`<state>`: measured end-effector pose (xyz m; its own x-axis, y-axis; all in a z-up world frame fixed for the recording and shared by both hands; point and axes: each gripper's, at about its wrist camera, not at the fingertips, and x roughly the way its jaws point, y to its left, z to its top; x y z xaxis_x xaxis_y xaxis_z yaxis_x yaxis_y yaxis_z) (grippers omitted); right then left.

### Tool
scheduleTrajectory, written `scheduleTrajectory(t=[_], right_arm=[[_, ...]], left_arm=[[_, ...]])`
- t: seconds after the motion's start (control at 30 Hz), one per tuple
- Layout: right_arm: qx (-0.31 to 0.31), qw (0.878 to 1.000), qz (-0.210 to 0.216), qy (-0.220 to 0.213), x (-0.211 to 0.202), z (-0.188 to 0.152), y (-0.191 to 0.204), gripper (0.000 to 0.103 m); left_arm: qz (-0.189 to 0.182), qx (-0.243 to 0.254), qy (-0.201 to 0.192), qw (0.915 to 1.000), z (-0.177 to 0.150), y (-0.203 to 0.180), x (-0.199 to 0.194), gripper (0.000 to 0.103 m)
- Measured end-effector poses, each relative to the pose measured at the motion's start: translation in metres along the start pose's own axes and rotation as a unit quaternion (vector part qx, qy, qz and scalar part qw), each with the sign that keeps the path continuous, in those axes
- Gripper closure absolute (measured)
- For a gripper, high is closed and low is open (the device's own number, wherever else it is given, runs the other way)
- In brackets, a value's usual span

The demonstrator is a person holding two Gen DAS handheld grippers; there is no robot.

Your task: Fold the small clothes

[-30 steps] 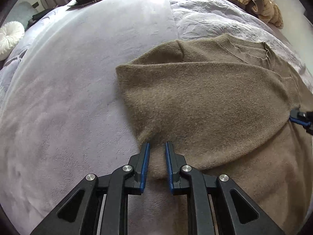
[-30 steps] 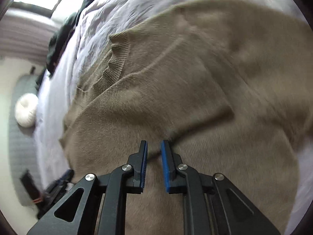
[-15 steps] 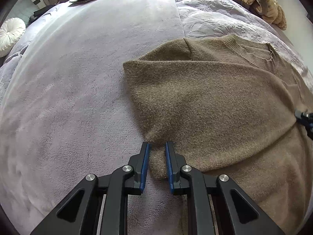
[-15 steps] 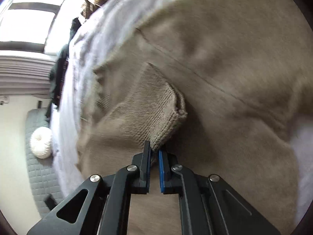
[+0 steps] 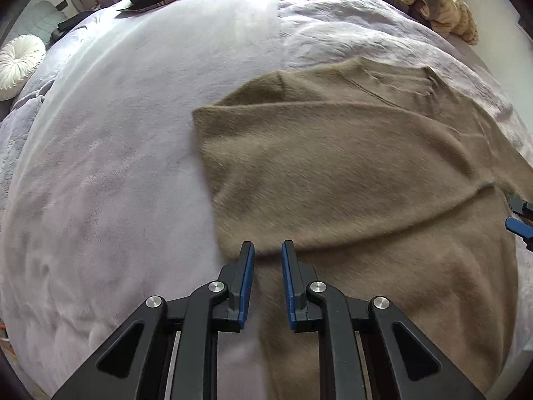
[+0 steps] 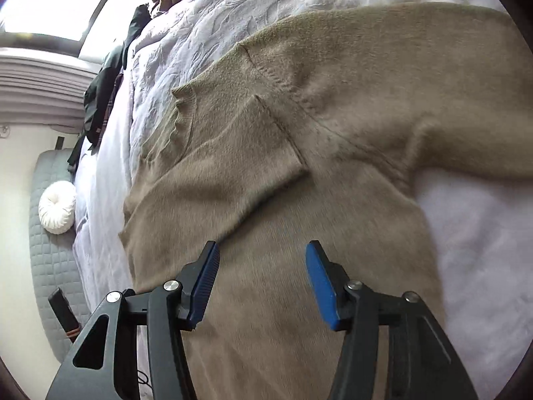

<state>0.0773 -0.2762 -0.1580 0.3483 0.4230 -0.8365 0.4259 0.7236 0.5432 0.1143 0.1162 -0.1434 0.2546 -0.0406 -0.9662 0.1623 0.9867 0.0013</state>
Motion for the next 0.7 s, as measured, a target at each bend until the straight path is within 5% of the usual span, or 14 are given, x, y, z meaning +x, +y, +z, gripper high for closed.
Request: scheduleTrajectory(t=[0.33,0.4,0.43,0.5,0.7], right_arm=[[0.028,0.999,0.006,0.016,-0.039,-0.048,-0.032,0.038],[0.034,0.999,0.008,0.017,-0.044,-0.054,-0.039,0.037],[0.037,0.999,0.008,0.017,-0.047,-0.057,-0.044,0.035],[0.046,0.999,0.011,0.014,-0.052,-0.061,-0.052,0.035],[0.076,0.997,0.023,-0.002,-0.067,-0.063,-0.079,0.034]], left_arm=[[-0.030,0.042,0.034,0.9981,-0.039,-0.084,-0.024,0.085],[-0.028,0.057,0.034,0.9974,-0.044,-0.100,-0.028,0.067],[-0.024,0.061,0.037,0.9972,-0.047,-0.102,-0.030,0.010],[-0.001,0.072,0.019,0.9972,-0.050,-0.115,-0.038,0.001],[-0.009,0.100,0.029,0.9946,-0.051,-0.147,-0.037,0.001]])
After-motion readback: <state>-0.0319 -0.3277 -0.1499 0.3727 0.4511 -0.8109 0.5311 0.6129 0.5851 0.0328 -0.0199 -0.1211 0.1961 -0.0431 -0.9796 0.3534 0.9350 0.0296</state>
